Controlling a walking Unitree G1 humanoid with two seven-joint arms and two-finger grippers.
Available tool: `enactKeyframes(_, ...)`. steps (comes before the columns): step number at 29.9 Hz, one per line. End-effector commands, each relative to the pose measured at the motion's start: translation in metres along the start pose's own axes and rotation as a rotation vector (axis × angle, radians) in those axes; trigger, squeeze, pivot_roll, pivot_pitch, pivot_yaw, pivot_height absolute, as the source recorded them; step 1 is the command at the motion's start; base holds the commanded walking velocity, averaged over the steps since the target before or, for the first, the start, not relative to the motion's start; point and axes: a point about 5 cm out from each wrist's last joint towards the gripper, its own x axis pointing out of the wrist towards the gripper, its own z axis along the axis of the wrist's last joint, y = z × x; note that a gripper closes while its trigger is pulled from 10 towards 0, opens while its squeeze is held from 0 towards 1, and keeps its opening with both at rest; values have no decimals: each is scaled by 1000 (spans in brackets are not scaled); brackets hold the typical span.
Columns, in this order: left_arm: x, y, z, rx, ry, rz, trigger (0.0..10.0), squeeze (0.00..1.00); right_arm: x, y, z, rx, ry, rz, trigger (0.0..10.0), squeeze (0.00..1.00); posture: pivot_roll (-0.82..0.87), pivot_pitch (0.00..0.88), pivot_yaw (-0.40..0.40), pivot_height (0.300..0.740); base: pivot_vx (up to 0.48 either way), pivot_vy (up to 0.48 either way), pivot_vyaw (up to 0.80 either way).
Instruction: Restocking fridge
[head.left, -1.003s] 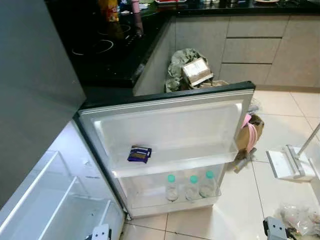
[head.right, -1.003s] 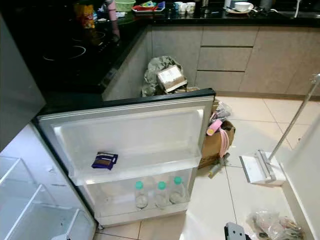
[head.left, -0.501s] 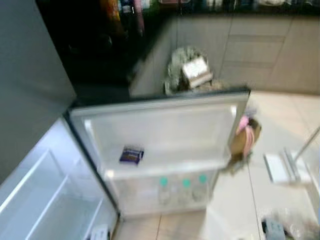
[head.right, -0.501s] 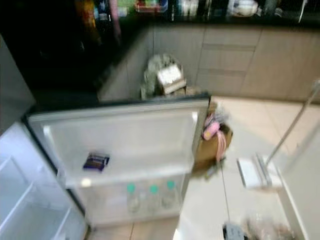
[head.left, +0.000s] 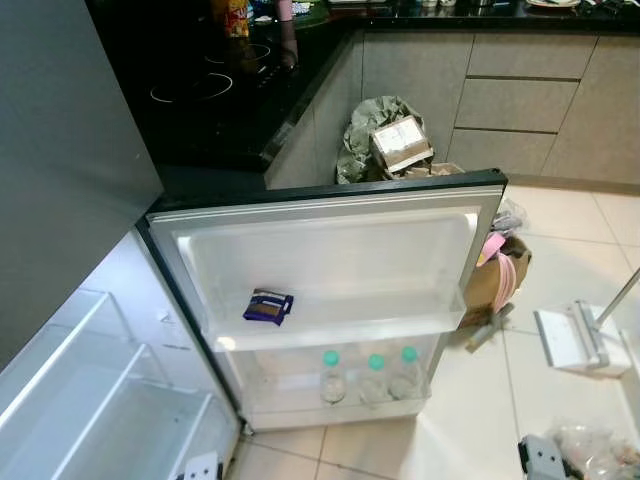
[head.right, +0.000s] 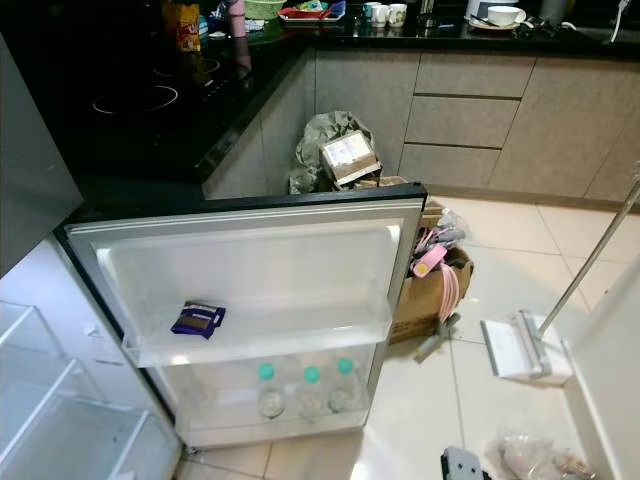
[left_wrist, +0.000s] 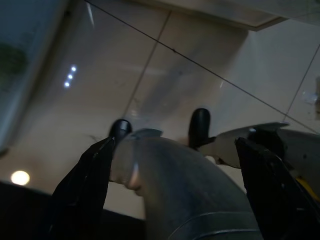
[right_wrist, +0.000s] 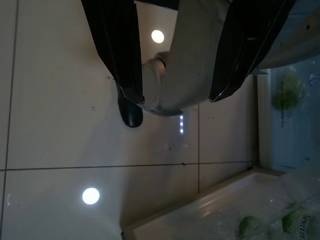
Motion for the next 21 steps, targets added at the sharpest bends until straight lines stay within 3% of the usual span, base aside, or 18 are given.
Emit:
enactKeyframes(1,0,0,-3,-12,10,14,10000,0,-2,-5,5,-7,-6,-14,10000,0,-90,0,-12,740,0,0,0)
enactKeyframes(17,0,0,-3,-24,9,14,10000,0,-2,-5,3,-7,1,-13,10000,0,-92,0,-12,740,0,0,0)
enactKeyframes(21,0,-2,-5,-13,20,-9,10000,0,-2,-5,3,-7,2,-14,10000,0,-92,0,-12,740,0,-472,0)
